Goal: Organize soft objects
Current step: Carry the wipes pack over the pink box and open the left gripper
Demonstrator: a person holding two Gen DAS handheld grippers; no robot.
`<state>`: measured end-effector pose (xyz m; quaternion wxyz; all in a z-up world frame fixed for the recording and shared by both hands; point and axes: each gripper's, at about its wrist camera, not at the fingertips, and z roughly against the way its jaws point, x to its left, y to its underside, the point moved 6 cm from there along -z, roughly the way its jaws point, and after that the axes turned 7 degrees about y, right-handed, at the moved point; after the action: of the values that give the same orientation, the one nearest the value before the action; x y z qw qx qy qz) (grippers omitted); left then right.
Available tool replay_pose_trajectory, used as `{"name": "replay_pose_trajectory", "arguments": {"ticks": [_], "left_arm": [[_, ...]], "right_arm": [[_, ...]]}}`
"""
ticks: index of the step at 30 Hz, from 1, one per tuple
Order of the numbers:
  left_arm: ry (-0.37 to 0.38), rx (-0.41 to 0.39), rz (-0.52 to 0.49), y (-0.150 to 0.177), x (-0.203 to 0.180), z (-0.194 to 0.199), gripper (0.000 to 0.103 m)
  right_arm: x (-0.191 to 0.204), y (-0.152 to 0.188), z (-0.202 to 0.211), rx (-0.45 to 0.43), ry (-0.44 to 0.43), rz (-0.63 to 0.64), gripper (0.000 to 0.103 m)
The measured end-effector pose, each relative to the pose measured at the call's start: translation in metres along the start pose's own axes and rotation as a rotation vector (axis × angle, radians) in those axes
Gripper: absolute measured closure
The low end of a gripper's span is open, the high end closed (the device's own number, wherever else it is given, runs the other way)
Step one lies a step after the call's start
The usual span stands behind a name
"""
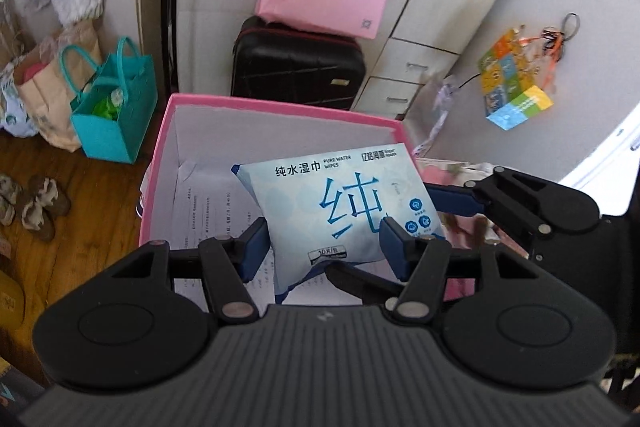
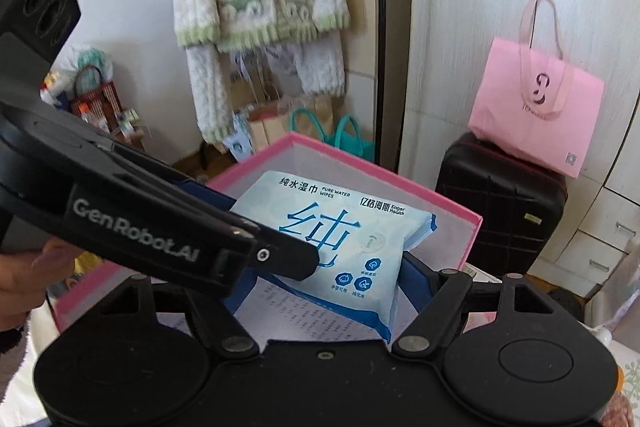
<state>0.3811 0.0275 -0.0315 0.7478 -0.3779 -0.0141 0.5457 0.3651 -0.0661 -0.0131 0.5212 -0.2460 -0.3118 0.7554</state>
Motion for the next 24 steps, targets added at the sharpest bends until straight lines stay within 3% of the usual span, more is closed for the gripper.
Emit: {"name": "replay_pose_trajectory", "arguments": {"ticks": [6,12,24], "left_arm": [[-0.014,0.019,0.030,-0.001,0.013,-0.021,0.045],[-0.087,-0.041,-0.010,-0.001,0.014,-0.016,0.041],[-0.067,-0.118,-0.126,0.016,-0.025,0.048,0.033]], "right_arm": [[0.001,-0.001,-0.026,0.066,0.027,0.069,0.023],[-0.003,0.000,-0.036,0.080,0.076,0.127,0.023],[-0.008,0.013,0.027,0.024,0.053,0.102,0.023]]}}
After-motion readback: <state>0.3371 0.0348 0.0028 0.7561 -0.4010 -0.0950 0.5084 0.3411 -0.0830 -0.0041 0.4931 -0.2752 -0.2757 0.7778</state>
